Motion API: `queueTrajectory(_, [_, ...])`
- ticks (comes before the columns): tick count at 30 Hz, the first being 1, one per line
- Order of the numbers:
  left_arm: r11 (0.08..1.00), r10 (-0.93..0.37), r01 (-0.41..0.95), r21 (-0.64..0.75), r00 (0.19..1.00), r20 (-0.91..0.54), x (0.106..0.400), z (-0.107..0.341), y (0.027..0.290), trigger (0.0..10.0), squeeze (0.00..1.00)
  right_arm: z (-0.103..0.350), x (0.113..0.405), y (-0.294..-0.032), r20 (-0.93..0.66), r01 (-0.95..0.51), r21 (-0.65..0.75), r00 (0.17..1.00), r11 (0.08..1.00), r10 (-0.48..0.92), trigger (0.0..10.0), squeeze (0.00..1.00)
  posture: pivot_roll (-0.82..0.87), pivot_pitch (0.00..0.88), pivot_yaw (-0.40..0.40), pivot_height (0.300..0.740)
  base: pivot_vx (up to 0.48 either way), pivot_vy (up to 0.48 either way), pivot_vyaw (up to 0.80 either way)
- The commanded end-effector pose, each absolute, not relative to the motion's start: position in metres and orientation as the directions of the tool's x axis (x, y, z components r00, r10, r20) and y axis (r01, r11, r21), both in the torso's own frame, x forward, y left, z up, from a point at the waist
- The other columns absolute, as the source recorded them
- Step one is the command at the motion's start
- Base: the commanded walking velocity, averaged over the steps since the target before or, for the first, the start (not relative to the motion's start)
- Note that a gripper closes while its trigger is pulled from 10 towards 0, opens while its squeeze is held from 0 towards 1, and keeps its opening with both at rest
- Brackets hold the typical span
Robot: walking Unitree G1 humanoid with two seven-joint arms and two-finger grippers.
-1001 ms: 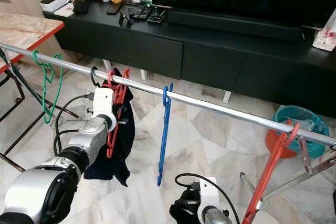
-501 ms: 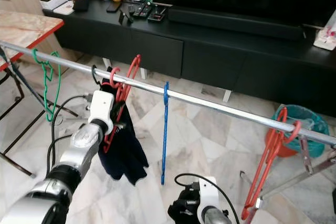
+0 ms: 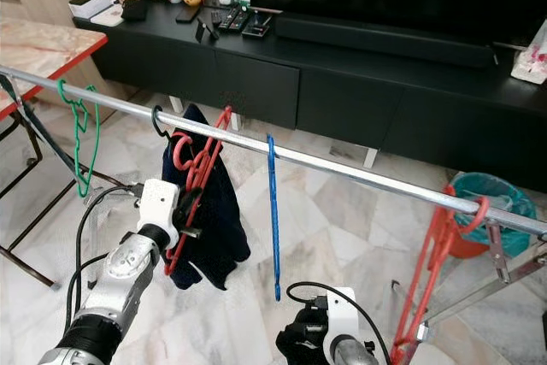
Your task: Hang hanger
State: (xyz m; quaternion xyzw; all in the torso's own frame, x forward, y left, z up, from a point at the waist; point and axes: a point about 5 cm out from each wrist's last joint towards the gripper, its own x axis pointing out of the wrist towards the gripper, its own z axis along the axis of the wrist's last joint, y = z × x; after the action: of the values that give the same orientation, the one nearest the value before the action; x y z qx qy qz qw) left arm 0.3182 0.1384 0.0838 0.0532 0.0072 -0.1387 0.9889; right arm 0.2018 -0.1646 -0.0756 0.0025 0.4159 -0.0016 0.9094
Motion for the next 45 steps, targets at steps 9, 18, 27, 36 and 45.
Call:
queueTrajectory(9, [0.962,-0.261,0.262,0.082,0.965,-0.020,0.317,0.088,0.139,10.0,0.00,-0.075,0.201,-0.164,-0.734,0.008,0.009,0.679,1.000,0.001,10.0,0.00,-0.09,0.000,0.033,0.740,0.000,0.000,0.00])
queueTrajectory(18, [0.965,-0.250,0.251,0.070,0.968,-0.024,0.315,0.086,0.138,10.0,0.00,-0.032,0.253,-0.195,-0.527,0.024,0.020,0.850,1.000,-0.010,10.0,0.00,-0.09,0.003,0.028,0.740,-0.247,0.000,0.00])
queueTrajectory(27, [0.971,-0.229,0.230,0.060,0.973,-0.019,0.315,0.088,0.139,10.0,0.00,-0.014,0.273,-0.193,-0.441,0.018,0.013,0.897,1.000,-0.011,10.0,0.00,-0.09,0.026,0.028,0.740,-0.315,0.000,0.00])
queueTrajectory(36, [0.975,-0.212,0.212,0.058,0.977,-0.016,0.317,0.090,0.142,10.0,0.00,-0.005,0.282,-0.191,-0.405,0.015,0.027,0.914,1.000,-0.003,10.0,0.00,-0.09,0.054,0.032,0.740,-0.323,0.000,0.00])
queueTrajectory(45, [0.978,-0.200,0.201,0.049,0.980,-0.013,0.318,0.092,0.143,10.0,0.00,-0.003,0.284,-0.191,-0.398,0.016,0.035,0.918,0.999,-0.001,10.0,0.00,-0.09,0.059,0.033,0.740,-0.327,0.000,0.00])
